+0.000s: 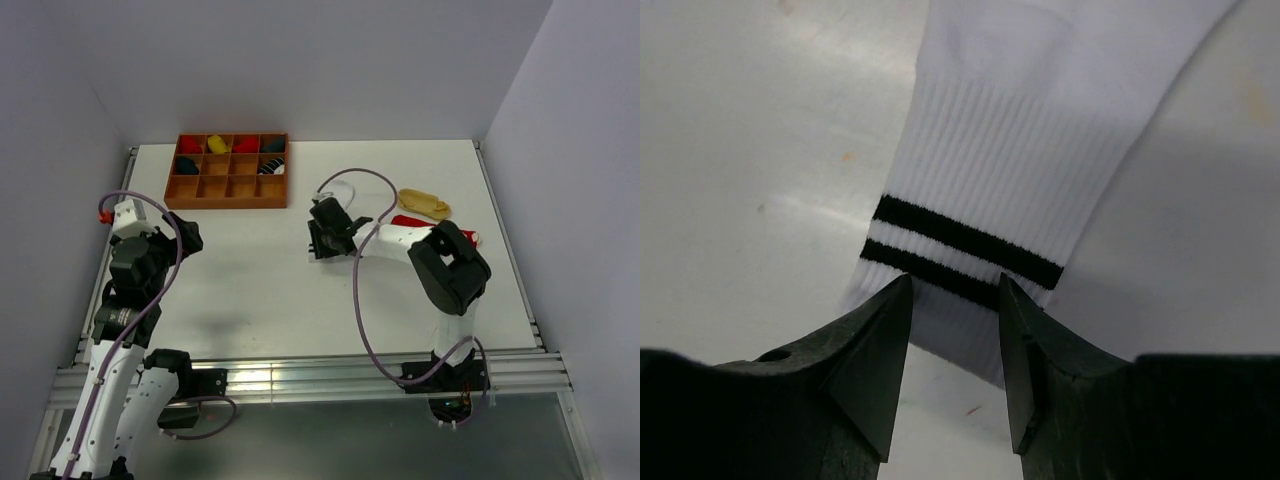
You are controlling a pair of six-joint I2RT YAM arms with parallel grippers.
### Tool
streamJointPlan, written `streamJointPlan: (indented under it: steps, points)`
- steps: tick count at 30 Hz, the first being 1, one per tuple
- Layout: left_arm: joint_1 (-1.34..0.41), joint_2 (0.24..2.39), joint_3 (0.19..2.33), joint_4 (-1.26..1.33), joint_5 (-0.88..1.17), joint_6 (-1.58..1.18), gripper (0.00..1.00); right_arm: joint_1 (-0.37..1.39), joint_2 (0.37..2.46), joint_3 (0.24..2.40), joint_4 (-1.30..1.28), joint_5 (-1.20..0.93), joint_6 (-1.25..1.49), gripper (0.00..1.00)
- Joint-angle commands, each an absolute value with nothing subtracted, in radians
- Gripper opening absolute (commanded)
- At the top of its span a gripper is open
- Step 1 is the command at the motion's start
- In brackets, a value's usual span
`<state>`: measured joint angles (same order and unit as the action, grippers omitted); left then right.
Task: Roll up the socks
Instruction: Move the sock to the center of the board.
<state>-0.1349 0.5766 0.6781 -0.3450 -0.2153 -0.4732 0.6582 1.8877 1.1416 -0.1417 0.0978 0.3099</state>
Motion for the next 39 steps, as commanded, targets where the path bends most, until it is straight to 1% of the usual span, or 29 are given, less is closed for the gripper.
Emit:
streamJointPlan:
  steps: [1,3,7,10,14,18,20,26,28,32,35,39]
  points:
    - [-0.138,0.561,0.676,-0.304,-0.215,-0.462,1.00,0.774,1.847,1.126,-0.302,0.123,0.515,0.48]
    - [-0.140,0.558,0.676,-0.311,-0.221,-0.460,1.00,0.863,1.836,1.164,-0.366,0.133,0.543,0.47]
    - [-0.147,0.561,0.676,-0.313,-0.222,-0.459,0.99,0.948,1.732,1.215,-0.376,0.143,0.503,0.49]
    - [-0.152,0.563,0.676,-0.311,-0.224,-0.459,1.00,0.917,1.694,1.255,-0.376,0.193,0.418,0.50]
    - [-0.150,0.561,0.675,-0.311,-0.221,-0.457,0.99,0.841,1.716,1.319,-0.348,0.189,0.301,0.50]
    - [-0.150,0.563,0.676,-0.311,-0.219,-0.456,0.99,0.744,1.814,1.371,-0.287,0.097,0.239,0.50]
    - [-0.150,0.566,0.676,-0.313,-0.216,-0.456,1.00,0.695,1.860,1.423,-0.290,0.103,0.239,0.50]
    - [-0.150,0.565,0.675,-0.311,-0.199,-0.453,0.99,0.631,1.989,1.466,-0.245,0.083,0.247,0.50]
    - [-0.150,0.568,0.675,-0.310,-0.190,-0.451,1.00,0.604,2.028,1.465,-0.244,0.091,0.281,0.50]
    - [-0.152,0.568,0.673,-0.307,-0.186,-0.449,0.99,0.562,2.042,1.399,-0.212,0.106,0.328,0.50]
    - [-0.152,0.568,0.670,-0.302,-0.178,-0.451,0.99,0.528,2.025,1.356,-0.215,0.143,0.365,0.50]
    - [-0.150,0.569,0.670,-0.302,-0.173,-0.451,0.99,0.502,1.929,1.298,-0.238,0.164,0.385,0.50]
